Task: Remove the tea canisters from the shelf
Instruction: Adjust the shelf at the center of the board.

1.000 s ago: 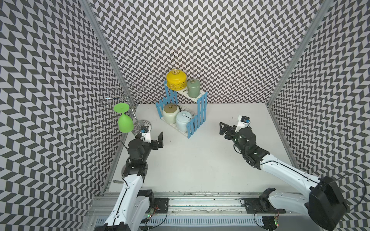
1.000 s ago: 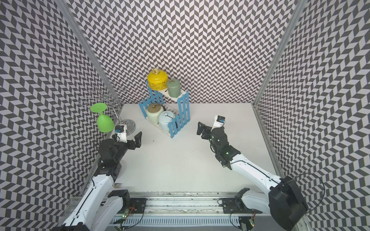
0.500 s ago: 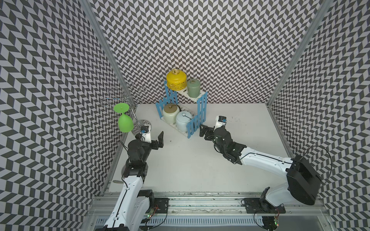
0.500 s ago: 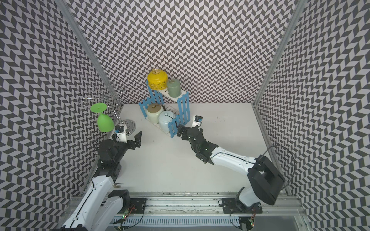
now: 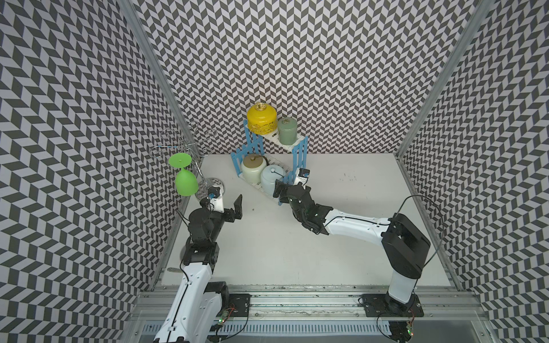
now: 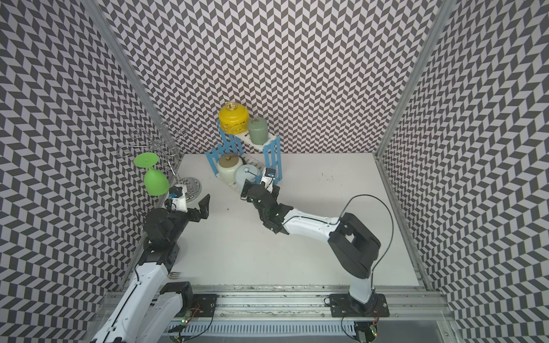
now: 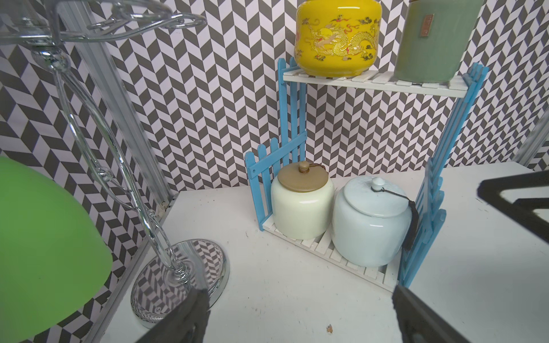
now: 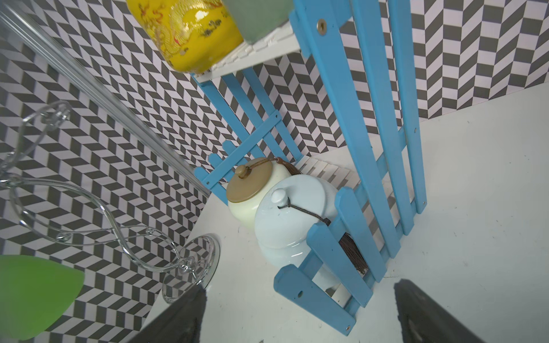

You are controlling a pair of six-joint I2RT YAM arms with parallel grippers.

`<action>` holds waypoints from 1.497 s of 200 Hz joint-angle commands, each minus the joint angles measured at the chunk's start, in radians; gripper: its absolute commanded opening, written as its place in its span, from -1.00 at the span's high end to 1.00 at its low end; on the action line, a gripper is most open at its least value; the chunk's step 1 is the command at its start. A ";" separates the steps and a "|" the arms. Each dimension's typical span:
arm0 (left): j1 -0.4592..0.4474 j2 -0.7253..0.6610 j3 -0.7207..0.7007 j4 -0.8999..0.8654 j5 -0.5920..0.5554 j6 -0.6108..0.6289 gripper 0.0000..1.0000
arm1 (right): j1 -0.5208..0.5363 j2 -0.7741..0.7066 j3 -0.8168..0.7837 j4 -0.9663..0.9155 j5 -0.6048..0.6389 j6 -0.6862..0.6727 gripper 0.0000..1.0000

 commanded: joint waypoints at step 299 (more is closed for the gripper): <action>-0.019 -0.047 -0.011 0.020 0.037 0.015 -1.00 | -0.163 0.146 -0.008 -0.059 0.240 0.034 -0.66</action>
